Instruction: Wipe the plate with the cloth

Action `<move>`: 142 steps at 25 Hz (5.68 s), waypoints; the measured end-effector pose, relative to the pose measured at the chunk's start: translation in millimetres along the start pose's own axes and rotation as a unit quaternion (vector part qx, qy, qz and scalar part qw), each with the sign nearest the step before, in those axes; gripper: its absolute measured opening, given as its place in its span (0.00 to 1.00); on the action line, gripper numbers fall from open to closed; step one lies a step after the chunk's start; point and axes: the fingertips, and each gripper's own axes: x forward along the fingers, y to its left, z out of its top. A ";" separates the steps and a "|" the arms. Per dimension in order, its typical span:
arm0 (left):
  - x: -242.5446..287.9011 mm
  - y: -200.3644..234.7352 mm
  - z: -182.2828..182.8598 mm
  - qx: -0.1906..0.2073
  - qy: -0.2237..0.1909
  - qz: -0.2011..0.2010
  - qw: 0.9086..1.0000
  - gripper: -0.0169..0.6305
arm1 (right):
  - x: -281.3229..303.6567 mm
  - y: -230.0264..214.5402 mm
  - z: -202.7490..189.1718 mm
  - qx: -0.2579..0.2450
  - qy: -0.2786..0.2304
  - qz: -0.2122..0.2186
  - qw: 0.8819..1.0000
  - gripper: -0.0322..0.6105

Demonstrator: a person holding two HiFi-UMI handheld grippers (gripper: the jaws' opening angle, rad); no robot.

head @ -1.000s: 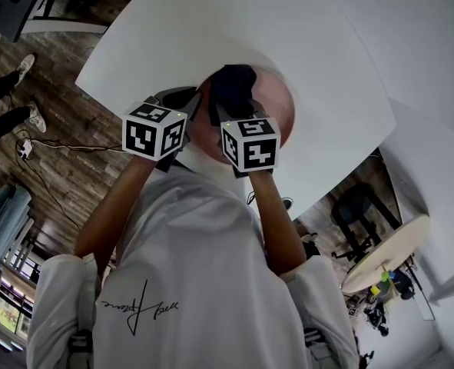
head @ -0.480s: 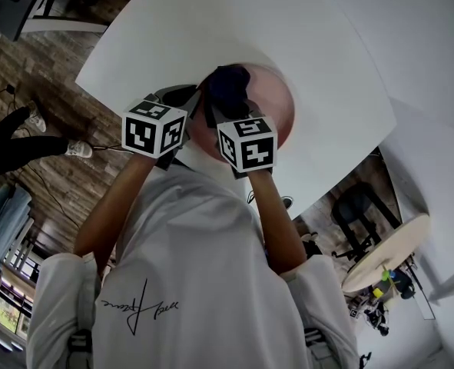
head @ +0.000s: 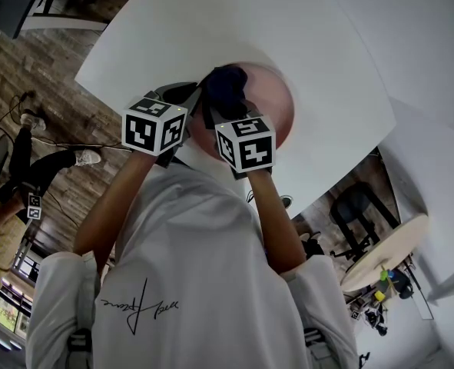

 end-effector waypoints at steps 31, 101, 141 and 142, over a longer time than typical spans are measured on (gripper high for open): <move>0.3 1.7 0.8 -0.005 -0.005 -0.003 1.000 0.08 | 0.5 28.2 -28.9 -0.018 0.069 0.063 0.995 0.19; 0.1 2.3 -0.3 -0.006 -0.001 -0.012 1.000 0.08 | -42.3 33.7 -113.4 -0.096 0.226 0.155 0.957 0.19; -1.0 1.0 -0.9 -0.001 -0.003 -0.009 1.000 0.08 | -58.2 -35.5 -80.4 -0.167 0.172 0.007 0.971 0.19; -1.2 1.0 -0.7 -0.002 -0.004 -0.009 1.000 0.08 | -58.5 -37.7 -77.9 -0.168 0.167 0.000 0.971 0.19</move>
